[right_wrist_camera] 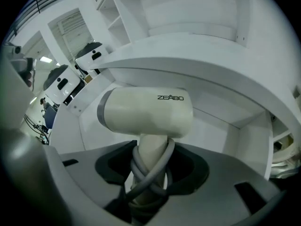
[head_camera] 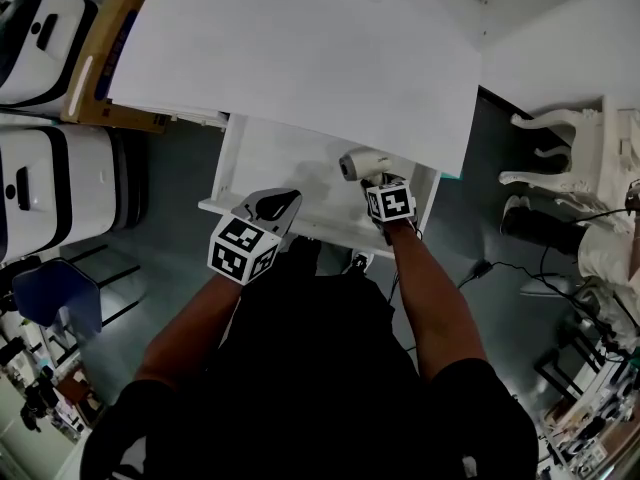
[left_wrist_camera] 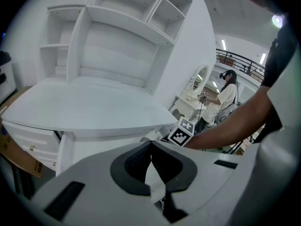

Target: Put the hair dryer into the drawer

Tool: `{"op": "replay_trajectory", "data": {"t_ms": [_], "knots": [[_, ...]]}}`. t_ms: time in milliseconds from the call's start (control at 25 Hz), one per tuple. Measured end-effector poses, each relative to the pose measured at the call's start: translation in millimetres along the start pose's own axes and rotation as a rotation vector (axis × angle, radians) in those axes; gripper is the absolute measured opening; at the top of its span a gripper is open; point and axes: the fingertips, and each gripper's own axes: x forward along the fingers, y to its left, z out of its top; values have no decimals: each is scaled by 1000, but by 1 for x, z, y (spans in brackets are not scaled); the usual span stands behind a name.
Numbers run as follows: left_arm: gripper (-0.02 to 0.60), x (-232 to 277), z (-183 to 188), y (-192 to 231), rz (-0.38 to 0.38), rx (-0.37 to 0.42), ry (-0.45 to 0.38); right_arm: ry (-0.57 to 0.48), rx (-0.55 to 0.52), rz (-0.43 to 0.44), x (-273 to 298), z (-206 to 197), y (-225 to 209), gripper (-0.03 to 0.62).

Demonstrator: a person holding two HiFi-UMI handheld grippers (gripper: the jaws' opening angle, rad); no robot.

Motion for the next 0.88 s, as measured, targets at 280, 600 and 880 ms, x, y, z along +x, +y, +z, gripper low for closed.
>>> {"op": "replay_trajectory", "data": {"t_ms": [280,600,880], "knots": [[9,-3,0,0,0,-2,3,43,-17,-60,14,0,-15,212],[9,-3,2,5,2,-2,9,38,11,-80,20,4,-20,212],[9,-2,3,6,-4,-2,12,53,-24,-97,26,0,-19,212]]}}
